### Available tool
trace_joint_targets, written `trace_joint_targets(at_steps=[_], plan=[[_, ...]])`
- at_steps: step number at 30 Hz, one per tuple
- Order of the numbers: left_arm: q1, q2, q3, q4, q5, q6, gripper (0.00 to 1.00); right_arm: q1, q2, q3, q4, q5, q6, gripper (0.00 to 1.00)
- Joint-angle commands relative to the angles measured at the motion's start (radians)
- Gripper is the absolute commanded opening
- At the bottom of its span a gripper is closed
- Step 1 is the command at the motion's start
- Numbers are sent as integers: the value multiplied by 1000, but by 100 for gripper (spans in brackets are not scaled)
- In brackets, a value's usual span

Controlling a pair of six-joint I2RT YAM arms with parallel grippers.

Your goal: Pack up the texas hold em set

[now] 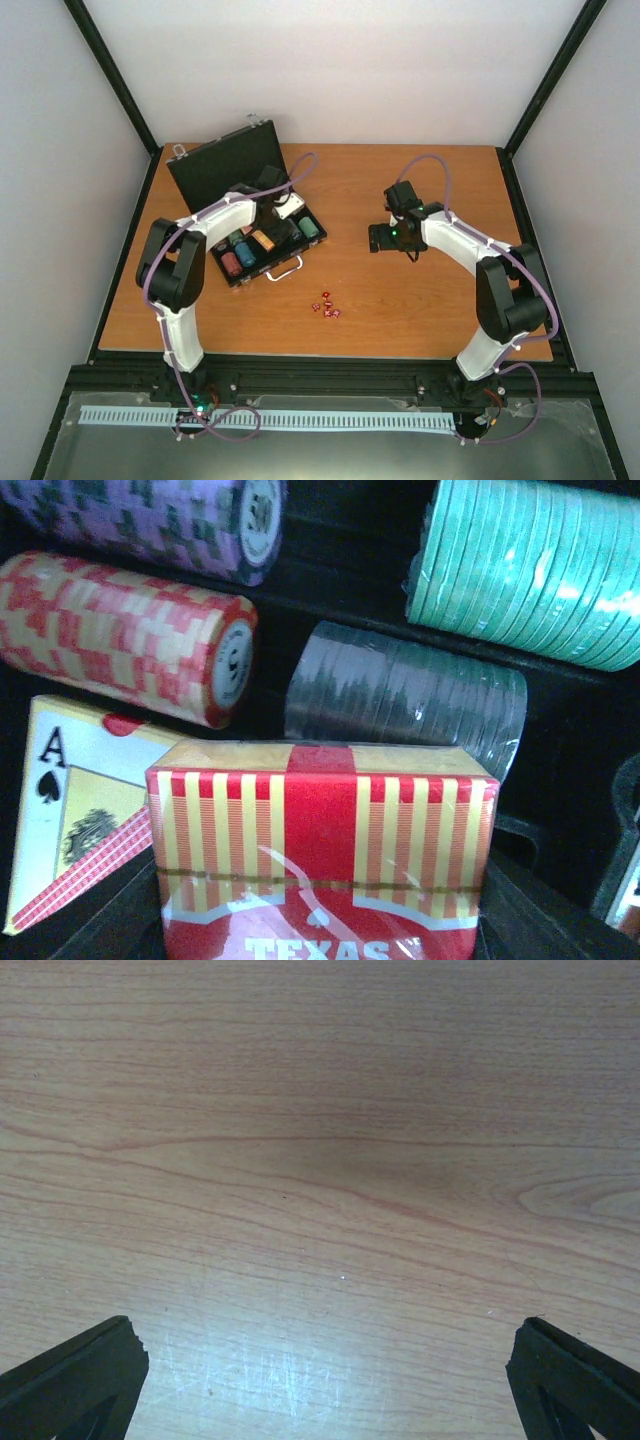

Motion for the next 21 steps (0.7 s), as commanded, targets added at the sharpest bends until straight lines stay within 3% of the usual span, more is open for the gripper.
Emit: trace_joint_targets(at_steps=[1, 21], plan=[[4, 20, -10, 54, 10, 52, 56, 3, 17, 33, -3, 7, 6, 100], [4, -125, -200, 54, -26, 36, 65, 4, 12, 13, 3, -5, -4, 100]])
